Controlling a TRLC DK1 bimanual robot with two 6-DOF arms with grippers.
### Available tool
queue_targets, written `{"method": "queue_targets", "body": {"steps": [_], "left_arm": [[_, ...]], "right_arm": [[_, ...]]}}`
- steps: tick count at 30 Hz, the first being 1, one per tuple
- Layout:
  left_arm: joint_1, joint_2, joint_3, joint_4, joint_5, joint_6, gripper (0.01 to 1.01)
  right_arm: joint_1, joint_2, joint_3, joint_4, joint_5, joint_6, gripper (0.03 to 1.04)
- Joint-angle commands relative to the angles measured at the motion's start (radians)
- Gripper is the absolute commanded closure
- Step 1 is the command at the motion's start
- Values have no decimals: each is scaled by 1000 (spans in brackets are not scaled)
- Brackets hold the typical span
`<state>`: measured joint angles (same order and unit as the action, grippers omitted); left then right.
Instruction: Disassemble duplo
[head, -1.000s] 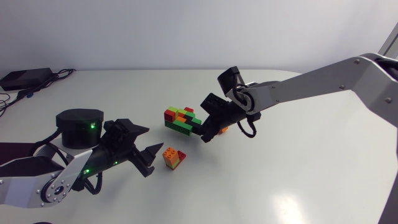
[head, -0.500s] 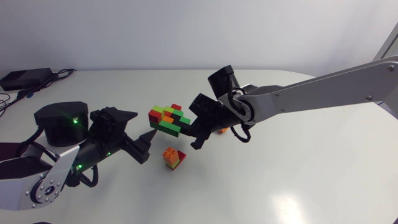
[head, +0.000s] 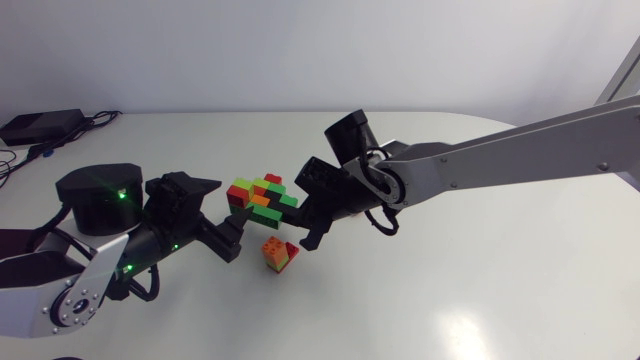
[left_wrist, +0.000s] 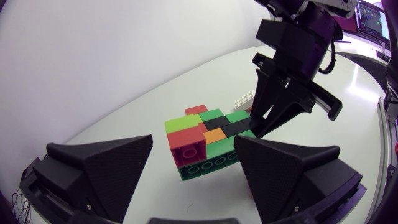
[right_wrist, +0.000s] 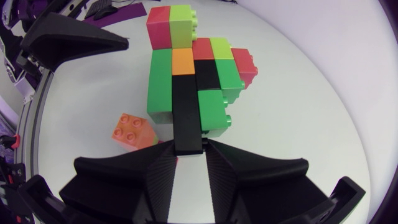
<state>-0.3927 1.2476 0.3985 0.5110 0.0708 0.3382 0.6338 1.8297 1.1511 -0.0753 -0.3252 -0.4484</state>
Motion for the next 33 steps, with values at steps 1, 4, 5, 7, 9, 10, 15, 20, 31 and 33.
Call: {"method": "queue_targets", "body": {"steps": [1,4,5,7,9,10,15,20,31,33], "left_arm": [[-2,35,-7,11,-5,-28,121],[0,44,-3,9,-5,-28,236],[2,49,-1,9,-5,-28,308],[5,53,2,9,-5,-30,408],[6,53,2,9,-5,-30,443],[6,53,2,9,-5,-30,443],[5,50,0,9,-5,-28,515],[12,30,-6,9,-3,-36,702],[17,29,-10,9,23,-47,805],[15,29,-10,9,23,-45,805]], "right_arm": [[15,-44,-22,17,-2,14,811],[21,-49,-25,17,0,11,811],[21,-49,-27,17,0,10,811],[21,-50,-30,19,0,7,811],[26,-55,-33,19,0,5,811],[27,-55,-36,19,0,4,811],[33,-55,-37,19,0,-3,811],[38,-55,-39,17,0,-3,811],[38,-81,-51,11,-5,-16,811],[35,-83,-53,5,-11,-24,811]]}}
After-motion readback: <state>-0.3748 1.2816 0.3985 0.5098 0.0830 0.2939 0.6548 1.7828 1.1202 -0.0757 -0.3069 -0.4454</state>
